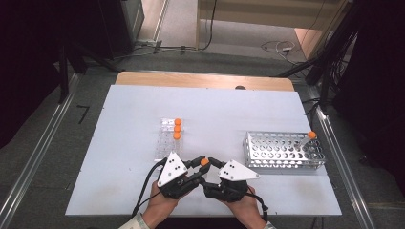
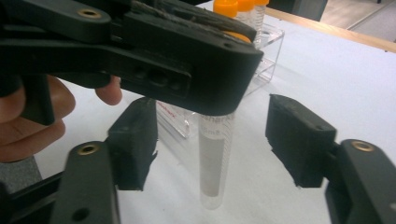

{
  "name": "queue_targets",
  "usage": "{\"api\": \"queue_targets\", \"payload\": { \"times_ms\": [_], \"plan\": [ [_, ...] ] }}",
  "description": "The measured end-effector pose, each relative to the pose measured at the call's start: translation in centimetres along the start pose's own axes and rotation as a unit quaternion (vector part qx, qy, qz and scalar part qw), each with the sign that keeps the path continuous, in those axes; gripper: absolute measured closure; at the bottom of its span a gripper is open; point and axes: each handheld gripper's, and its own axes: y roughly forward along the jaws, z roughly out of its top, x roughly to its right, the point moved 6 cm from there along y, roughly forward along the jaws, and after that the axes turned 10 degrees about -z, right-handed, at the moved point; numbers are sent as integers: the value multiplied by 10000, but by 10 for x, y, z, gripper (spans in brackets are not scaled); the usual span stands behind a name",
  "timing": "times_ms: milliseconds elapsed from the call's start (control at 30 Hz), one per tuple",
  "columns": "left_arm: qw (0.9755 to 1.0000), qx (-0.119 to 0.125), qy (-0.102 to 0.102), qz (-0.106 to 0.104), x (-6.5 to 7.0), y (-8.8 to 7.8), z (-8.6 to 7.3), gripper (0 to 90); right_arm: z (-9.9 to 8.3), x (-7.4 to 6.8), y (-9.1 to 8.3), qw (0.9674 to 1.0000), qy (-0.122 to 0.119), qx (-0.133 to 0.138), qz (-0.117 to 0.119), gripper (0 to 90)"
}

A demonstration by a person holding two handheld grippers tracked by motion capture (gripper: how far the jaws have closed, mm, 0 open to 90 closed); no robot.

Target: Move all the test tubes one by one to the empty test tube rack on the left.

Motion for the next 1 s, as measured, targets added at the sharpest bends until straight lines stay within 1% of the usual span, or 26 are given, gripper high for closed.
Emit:
{"api": "queue_targets", "payload": {
  "times_ms": [100,233,500,633,1000],
  "plan": [
    [10000,23,-15,0,0,0,0,696,0,1,0,10000,29,-22,-22,260],
    [10000,40,-18,14,-1,-1,1,696,0,2,-1,10000,31,-29,-58,235],
    [9999,83,-57,19,-2,-3,3,697,0,4,-3,10000,25,-27,-79,234],
    [9999,111,-64,36,-4,-5,5,696,0,5,-5,9999,74,-32,-107,234],
    [9998,164,-82,90,-7,-8,8,696,-1,9,-6,9998,114,-29,-146,234]
  ]
}}
